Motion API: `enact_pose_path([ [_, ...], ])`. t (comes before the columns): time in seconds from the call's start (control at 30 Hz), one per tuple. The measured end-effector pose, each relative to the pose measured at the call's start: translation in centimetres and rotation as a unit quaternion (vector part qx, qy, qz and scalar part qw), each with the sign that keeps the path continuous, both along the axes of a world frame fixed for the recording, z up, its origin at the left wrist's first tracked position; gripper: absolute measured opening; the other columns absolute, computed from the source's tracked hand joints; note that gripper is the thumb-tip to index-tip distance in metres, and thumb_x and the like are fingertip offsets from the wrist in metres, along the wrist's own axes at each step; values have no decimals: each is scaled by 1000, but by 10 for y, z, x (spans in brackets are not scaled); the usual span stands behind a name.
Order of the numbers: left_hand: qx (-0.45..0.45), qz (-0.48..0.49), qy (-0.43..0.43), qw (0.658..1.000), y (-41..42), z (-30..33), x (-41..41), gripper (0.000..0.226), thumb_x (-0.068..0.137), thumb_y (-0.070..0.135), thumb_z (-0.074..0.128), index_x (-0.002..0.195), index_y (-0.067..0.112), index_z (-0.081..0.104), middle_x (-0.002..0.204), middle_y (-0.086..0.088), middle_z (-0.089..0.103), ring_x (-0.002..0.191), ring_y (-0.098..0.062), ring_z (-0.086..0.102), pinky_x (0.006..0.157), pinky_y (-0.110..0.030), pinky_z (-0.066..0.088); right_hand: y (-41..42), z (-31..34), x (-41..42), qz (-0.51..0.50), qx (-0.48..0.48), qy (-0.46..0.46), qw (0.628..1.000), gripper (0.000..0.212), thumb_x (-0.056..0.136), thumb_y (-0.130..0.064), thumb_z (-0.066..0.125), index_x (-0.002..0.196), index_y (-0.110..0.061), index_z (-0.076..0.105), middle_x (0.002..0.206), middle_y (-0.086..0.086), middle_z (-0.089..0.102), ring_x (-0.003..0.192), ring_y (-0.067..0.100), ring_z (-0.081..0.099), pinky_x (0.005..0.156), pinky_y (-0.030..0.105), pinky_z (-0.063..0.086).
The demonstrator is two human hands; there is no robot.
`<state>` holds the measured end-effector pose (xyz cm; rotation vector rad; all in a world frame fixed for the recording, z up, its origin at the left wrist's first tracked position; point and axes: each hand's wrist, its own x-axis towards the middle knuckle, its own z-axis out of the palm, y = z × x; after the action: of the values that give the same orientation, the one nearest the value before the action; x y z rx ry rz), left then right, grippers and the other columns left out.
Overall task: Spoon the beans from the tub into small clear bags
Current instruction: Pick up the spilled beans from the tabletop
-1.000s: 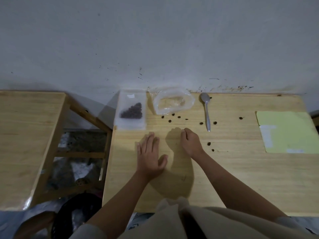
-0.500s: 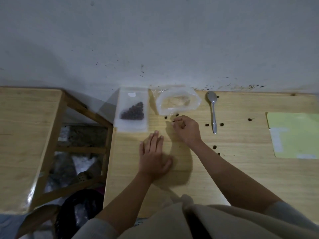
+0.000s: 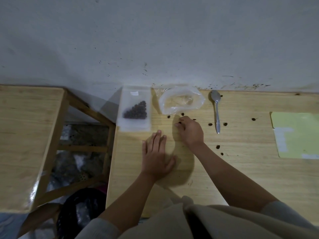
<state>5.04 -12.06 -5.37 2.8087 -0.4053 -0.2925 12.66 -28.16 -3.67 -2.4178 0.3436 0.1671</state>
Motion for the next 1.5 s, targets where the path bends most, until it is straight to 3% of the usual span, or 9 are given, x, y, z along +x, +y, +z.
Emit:
enact_pose_path([
  [0.33,-1,-4,-8,1000,0,0,0,78,79,58,48,138,8,43,152,-13,32,139,-29,30,107,-60,27,1,7,-4,3,-22,16,1000,20,95,-26,51,97,-6,52,76,4,57,67,19,51,57,28,37],
  [0.47,-8,-6,-14,1000,0,-2,-1,77,81,58,47,139,8,43,153,-13,31,140,-30,31,108,-60,24,2,16,-9,-132,171,-35,976,15,98,-20,43,89,-8,41,64,-3,46,54,10,44,47,14,35],
  [0.7,-26,8,-15,1000,-1,-1,-2,78,76,55,49,139,10,43,155,-10,29,141,-27,28,110,-60,20,2,17,-16,-280,435,60,854,26,92,-2,41,70,-13,49,62,4,48,43,13,38,39,24,33],
  [0.77,-27,7,-14,999,-1,-1,-2,78,77,56,49,139,9,44,154,-10,30,141,-27,28,110,-60,21,3,17,-15,-265,399,42,877,31,94,-15,49,64,-11,49,55,1,42,46,14,36,42,24,33],
  [0.9,-19,4,-16,1000,0,-1,-1,76,79,57,47,138,8,45,153,-11,32,139,-28,31,108,-61,25,0,13,-9,-177,148,-46,972,26,88,-34,62,80,-9,62,65,-4,56,59,9,50,57,20,38],
  [1.03,-1,-3,-15,1000,-1,-1,0,77,80,59,46,137,7,46,152,-13,34,138,-31,34,106,-61,28,-4,6,-3,-127,34,-19,991,29,92,-27,57,116,-15,64,96,6,71,87,22,64,69,26,46],
  [1.17,5,-3,-9,1000,0,-1,0,78,79,60,48,139,9,43,153,-13,31,139,-30,30,106,-61,27,-5,2,2,-96,-22,-5,995,22,95,-23,50,106,-11,64,96,8,68,88,26,63,67,30,46],
  [1.3,4,-2,-2,1000,-1,-1,0,79,79,59,49,139,9,42,153,-12,30,139,-30,29,106,-61,27,-5,4,1,-69,-40,-1,997,19,96,-20,44,100,-5,53,79,6,59,71,24,56,58,31,41],
  [1.5,-11,1,-12,1000,-1,-2,-1,78,76,56,48,138,8,45,153,-12,32,138,-30,32,107,-61,24,-2,17,-12,-151,135,-43,978,10,97,-11,37,89,-6,41,61,-1,44,51,11,41,41,16,33],
])
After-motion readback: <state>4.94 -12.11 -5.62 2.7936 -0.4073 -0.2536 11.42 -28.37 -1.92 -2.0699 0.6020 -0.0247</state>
